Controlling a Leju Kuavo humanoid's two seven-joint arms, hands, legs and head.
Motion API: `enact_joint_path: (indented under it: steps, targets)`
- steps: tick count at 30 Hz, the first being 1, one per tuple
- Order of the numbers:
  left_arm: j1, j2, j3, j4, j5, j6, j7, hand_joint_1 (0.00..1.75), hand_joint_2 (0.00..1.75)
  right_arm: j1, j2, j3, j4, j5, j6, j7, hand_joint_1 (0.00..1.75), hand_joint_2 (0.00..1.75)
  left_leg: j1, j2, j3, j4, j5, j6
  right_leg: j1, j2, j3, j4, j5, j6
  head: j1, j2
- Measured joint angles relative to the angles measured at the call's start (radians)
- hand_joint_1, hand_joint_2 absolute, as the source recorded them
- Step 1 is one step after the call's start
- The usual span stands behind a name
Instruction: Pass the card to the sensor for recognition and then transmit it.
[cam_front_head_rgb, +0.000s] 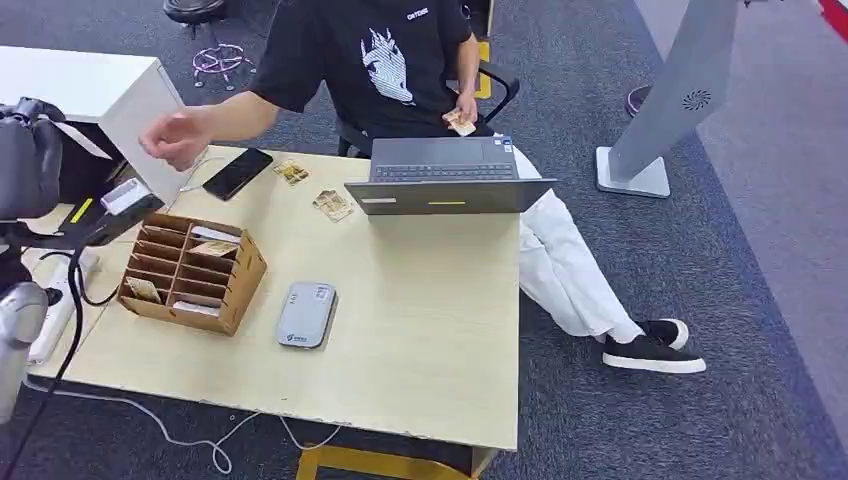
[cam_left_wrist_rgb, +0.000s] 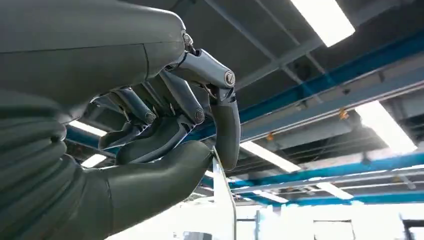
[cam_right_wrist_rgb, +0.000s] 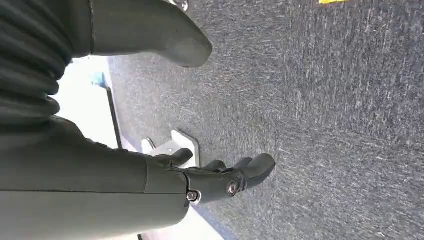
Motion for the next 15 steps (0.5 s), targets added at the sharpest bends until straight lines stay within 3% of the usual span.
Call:
enact_joint_path:
  steps: [6, 15]
  targets:
    - [-0.080, -0.010, -0.001, 0.156, -0.022, 0.011, 0.003, 1.75, 1.75, -0.001, 0.000, 0.000, -0.001, 0.009, 0.000, 0.002, 0.00, 1.75, 0.000, 0.001, 0.000, 0.000, 0.000, 0.000, 0.000, 0.000, -0.001, 0.000, 0.001, -0.001, 0.000, 0.000]
    - [-0.136, -0.028, -0.005, 0.237, -0.031, 0.013, 0.003, 1.75, 1.75, -0.003, 0.000, 0.000, -0.001, 0.009, 0.000, 0.003, 0.00, 1.75, 0.000, 0.001, 0.000, 0.000, 0.000, 0.000, 0.000, 0.001, -0.001, 0.000, 0.001, -0.001, 0.000, 0.000]
